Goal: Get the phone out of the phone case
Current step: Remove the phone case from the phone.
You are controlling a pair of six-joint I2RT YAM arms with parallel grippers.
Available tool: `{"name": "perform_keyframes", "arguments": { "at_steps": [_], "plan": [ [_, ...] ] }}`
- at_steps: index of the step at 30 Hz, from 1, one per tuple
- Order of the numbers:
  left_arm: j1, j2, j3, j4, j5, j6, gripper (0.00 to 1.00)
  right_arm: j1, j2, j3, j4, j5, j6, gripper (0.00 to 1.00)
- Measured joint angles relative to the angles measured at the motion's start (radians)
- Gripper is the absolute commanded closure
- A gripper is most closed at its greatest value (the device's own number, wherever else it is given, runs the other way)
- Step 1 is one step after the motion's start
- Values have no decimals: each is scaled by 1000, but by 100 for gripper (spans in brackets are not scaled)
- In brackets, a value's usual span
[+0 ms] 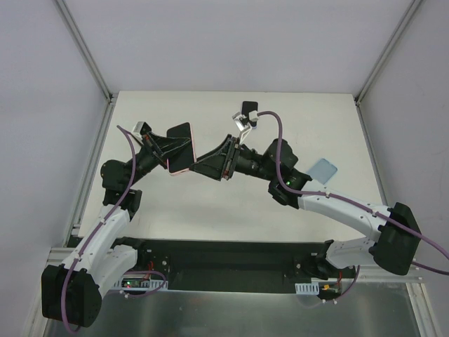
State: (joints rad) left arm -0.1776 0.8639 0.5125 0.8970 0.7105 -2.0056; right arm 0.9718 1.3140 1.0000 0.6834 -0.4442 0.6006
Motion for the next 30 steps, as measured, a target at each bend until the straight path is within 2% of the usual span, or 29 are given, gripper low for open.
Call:
{"name": "perform_keyframes", "arguments": {
  "at_steps": [5,9,11,15,17,22,26,30],
  "plan": [
    [0,0,0,-6,8,2,100,0,1,0,-5,48,80,61],
    [1,0,0,-8,12,9,100,0,2,0,-26,76,145,74],
    [2,0,0,-10,11,16,100,0,2,1,-37,86,183,75],
    [3,0,0,-20,7,29,100,1,2,1,-54,100,245,57],
    [3,0,0,-26,6,32,100,3,2,1,-61,113,260,55],
    [3,-5,1,-69,2,77,100,14,2,0,-93,151,284,59],
    [3,-32,21,-170,-18,168,100,16,-7,-24,-112,192,308,66],
    [3,-55,53,-254,-41,268,100,16,-27,-52,-119,227,337,68]
  ]
}}
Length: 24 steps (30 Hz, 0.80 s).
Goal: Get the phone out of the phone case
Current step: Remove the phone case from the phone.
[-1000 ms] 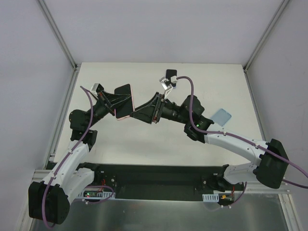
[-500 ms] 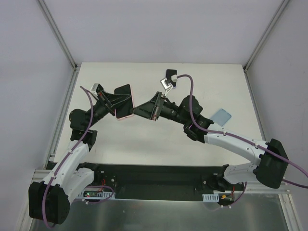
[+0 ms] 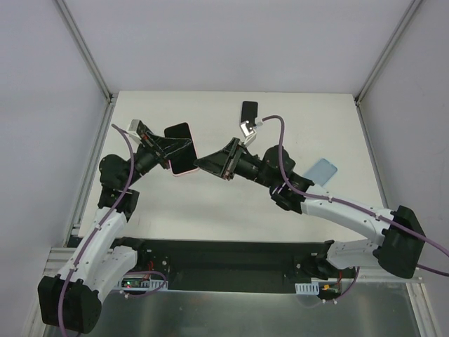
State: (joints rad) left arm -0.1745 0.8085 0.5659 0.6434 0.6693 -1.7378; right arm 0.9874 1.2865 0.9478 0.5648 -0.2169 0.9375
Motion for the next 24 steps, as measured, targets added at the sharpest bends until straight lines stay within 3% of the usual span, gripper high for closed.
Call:
{"name": "perform_keyframes", "arguments": {
  "at_steps": [24],
  "plan": [
    [0,-39,51,-163,-52,167,100,19,-42,-36,-55,64,31,67]
  ]
}}
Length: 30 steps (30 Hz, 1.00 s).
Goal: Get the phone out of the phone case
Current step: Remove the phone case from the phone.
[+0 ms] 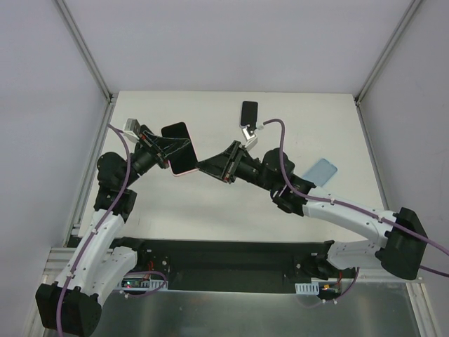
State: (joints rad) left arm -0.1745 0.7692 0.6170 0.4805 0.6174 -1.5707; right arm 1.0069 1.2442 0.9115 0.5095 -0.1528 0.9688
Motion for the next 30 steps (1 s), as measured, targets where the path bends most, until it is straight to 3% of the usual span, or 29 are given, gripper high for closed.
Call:
{"name": "perform_keyframes", "arguments": {
  "at_steps": [7,14,17,19,23,30],
  "plan": [
    [0,-7,6,-16,-1,20,100,4,28,28,-2,-1,3,75],
    [6,-11,10,-16,-5,35,100,8,51,48,5,-8,28,91],
    [11,-13,11,-19,-12,45,100,7,60,50,16,-7,41,93],
    [12,-13,14,-28,-13,50,100,8,61,50,17,-6,45,92],
    [12,-13,19,-42,-17,63,100,8,61,49,16,-2,48,75],
    [13,-11,28,-80,-31,89,100,25,61,32,24,8,49,74]
  ]
}}
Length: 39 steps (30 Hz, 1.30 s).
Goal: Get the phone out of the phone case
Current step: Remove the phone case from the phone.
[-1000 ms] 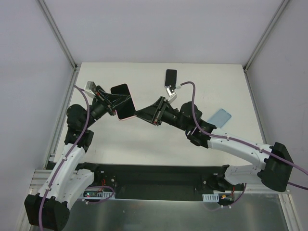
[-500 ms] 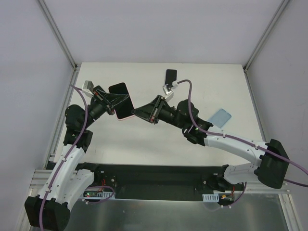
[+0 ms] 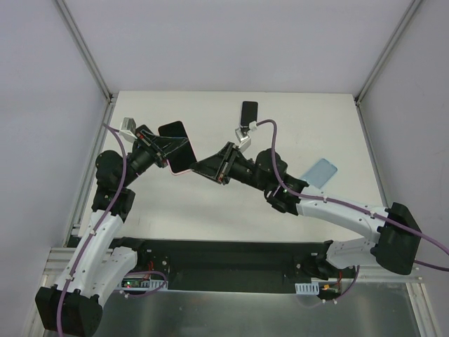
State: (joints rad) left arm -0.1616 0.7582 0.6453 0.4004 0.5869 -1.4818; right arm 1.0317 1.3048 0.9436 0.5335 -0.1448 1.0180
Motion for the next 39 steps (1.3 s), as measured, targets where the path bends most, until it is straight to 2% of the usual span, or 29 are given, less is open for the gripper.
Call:
{"name": "perform_keyframes", "arguments": {
  "at_steps": [10,17,39],
  "plan": [
    [6,1,4,-25,-14,11,100,4,-9,-23,6,15,4,84],
    [6,1,5,-26,-12,13,100,8,-16,-30,11,29,1,73],
    [6,1,5,-26,-18,10,100,-10,-15,-26,11,33,-9,73]
  ]
}}
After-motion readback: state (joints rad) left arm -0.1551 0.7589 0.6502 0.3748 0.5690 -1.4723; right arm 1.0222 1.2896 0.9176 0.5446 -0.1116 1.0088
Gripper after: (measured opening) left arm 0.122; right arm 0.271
